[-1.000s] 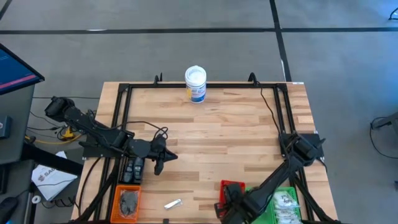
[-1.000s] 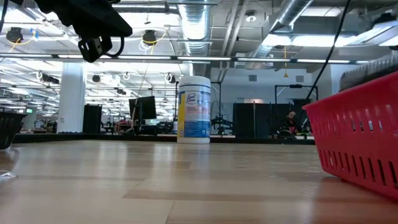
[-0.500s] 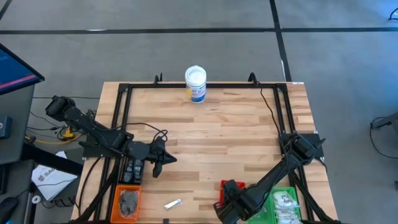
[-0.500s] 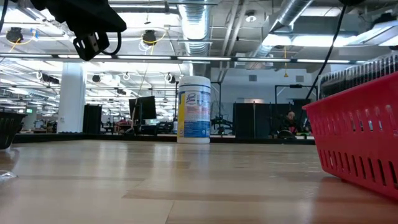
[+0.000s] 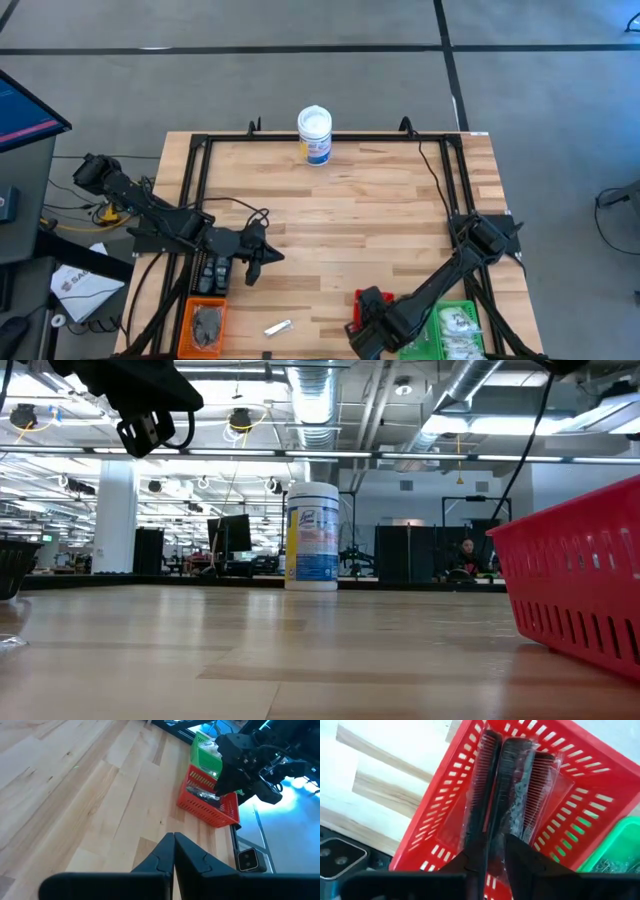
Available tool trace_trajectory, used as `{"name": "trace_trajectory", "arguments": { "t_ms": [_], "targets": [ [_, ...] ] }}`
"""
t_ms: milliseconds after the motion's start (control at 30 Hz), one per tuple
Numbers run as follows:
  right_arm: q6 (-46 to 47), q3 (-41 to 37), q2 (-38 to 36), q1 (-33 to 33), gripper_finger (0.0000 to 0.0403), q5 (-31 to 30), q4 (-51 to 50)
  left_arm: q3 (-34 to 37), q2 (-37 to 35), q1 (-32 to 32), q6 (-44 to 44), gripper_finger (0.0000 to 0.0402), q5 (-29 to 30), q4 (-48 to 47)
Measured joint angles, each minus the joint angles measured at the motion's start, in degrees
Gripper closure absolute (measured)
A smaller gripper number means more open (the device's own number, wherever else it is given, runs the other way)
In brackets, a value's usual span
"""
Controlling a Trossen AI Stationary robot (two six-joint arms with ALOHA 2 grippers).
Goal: Pick & Place Travel size toiletries
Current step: Put the silver nail cutter into the left green bin
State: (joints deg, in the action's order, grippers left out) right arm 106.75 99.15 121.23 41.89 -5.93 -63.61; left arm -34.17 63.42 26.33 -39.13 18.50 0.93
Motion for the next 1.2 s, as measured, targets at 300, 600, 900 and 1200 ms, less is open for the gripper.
{"name": "trace_trajectory", "arguments": {
  "t_ms": [300,600,900,1200],
  "targets": [
    [-0.8,0.0,-0.1,0.1,0.0341,-0.2,-0.8,0.0,0.0,0.3,-0.1,0.0401,0.0,0.0],
    [-6.9,2.4,-0.2,-0.6,0.0341,-1.7,1.0,-0.2,2.3,3.7,-1.5,0.0401,-5.0,-0.2],
    [-19.4,8.1,-0.2,-4.5,0.0341,-6.8,3.3,-2.5,14.2,11.8,-4.9,0.0401,-16.3,-0.4],
    [-26.2,9.4,-0.2,-8.0,0.0341,-8.2,5.7,-12.7,30.7,15.0,-3.3,0.0401,-25.9,-0.1]
  ]
}}
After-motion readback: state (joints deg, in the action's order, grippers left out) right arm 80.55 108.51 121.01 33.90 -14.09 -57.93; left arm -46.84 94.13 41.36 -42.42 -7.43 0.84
